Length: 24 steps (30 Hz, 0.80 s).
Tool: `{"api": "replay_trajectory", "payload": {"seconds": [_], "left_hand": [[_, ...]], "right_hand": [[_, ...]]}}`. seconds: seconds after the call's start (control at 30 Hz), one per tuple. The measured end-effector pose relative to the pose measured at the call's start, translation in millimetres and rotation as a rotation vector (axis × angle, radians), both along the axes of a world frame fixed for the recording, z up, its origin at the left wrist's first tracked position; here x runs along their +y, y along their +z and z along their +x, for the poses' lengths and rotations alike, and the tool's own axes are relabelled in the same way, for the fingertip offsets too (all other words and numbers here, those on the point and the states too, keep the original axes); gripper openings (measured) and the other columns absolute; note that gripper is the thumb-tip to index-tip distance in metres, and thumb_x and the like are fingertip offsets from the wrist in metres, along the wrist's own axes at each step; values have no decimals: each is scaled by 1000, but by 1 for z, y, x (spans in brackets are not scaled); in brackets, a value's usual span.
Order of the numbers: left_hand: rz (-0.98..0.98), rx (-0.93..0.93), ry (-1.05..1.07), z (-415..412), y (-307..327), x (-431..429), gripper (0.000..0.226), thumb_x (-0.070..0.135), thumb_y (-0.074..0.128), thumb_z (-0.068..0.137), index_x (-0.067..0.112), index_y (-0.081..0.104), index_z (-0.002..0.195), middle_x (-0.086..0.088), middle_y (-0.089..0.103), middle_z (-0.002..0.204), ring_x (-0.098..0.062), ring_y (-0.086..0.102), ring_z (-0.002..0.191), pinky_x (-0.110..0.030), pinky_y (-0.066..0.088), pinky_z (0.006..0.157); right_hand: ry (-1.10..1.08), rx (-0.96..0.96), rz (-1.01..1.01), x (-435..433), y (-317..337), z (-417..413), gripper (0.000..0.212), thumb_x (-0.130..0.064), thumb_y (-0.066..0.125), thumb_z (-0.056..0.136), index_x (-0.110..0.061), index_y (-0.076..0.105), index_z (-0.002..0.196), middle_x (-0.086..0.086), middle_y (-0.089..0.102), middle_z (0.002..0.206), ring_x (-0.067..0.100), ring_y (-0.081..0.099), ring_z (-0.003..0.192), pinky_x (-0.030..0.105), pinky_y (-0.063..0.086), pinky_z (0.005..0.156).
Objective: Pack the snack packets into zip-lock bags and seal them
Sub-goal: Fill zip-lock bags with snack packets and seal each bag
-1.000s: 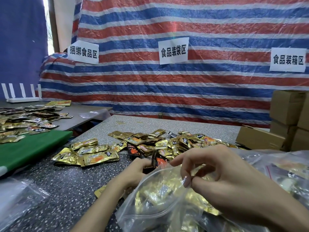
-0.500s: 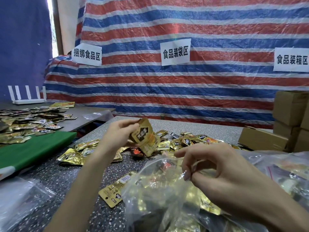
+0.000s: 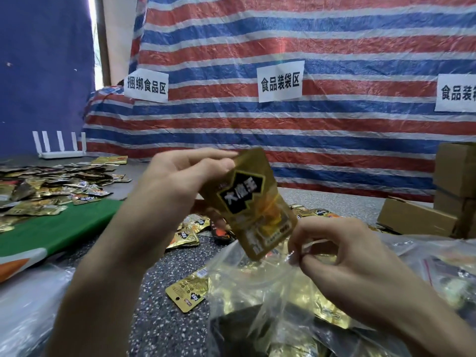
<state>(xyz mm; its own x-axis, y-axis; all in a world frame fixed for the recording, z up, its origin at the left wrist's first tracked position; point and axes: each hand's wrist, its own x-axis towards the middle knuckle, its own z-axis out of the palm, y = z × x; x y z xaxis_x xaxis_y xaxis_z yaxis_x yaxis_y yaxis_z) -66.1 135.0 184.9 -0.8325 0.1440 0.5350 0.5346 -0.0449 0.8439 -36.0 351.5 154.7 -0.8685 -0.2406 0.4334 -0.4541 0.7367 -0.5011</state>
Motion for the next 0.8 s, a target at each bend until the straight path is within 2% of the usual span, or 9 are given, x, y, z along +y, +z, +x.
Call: {"api": "replay_trajectory", "payload": {"seconds": [0.13,0.23,0.33,0.4,0.5,0.53,0.6,0.67,0.8], "left_hand": [[-278,-54,76,-5,-8,8,13,17,64,91,21,76,94,1,76,79,-11,67,63,-21,50,49],[-424,-54,6,-11,-13,16,12,23,63,94,22,73,101,1,76,83,-5,68,67,-17,48,54],[-539,-53,-72,-12,-17,23,12,27,60,95,20,67,101,5,74,77,-3,67,69,-17,49,58],[-671,5,-50,-15,-20,25,15,34,57,96,23,67,100,10,72,77,-3,66,73,-25,53,65],[-934,116,28,-18,-21,24,34,48,48,97,21,69,96,4,70,87,-14,64,84,-44,52,77],[-966,117,17,-17,-20,23,43,53,44,95,20,70,94,4,70,88,-14,64,84,-43,51,76],[-969,92,-39,-16,-18,17,55,67,37,88,26,74,91,14,71,88,0,64,85,-29,50,73],[-982,97,-62,-16,-15,7,60,81,36,79,36,74,87,26,69,95,10,60,94,-22,48,80],[-1061,158,47,-22,-17,-18,37,75,61,69,45,73,87,36,54,116,19,38,115,-14,34,90]], "right_hand": [[3,46,-53,-2,-1,-1,27,-2,62,77,-28,67,74,-17,70,99,1,64,99,34,55,85],[19,49,-61,-2,-1,-2,27,0,63,77,-27,67,74,-13,72,90,6,66,93,37,55,83],[14,56,-74,-2,-2,-3,29,2,64,76,-27,67,71,-11,72,81,6,67,86,32,55,78],[8,56,-80,0,-2,-4,27,0,63,76,-26,68,71,-9,74,86,5,68,89,33,56,81],[-3,42,-113,1,-2,-4,27,0,63,76,-26,69,71,-6,75,93,6,69,94,38,57,84],[-8,35,-122,1,-3,-4,27,0,64,76,-26,70,71,-6,75,94,6,69,93,39,58,84],[-21,32,-128,2,-4,-5,27,-1,65,77,-27,70,71,-10,75,94,6,69,92,39,58,83],[-34,34,-138,3,-5,-6,28,-1,66,77,-28,71,70,-16,74,93,4,69,91,37,58,83],[-43,48,-166,6,-5,-8,33,2,65,77,-30,72,73,-21,72,93,3,69,91,33,59,83]]}}
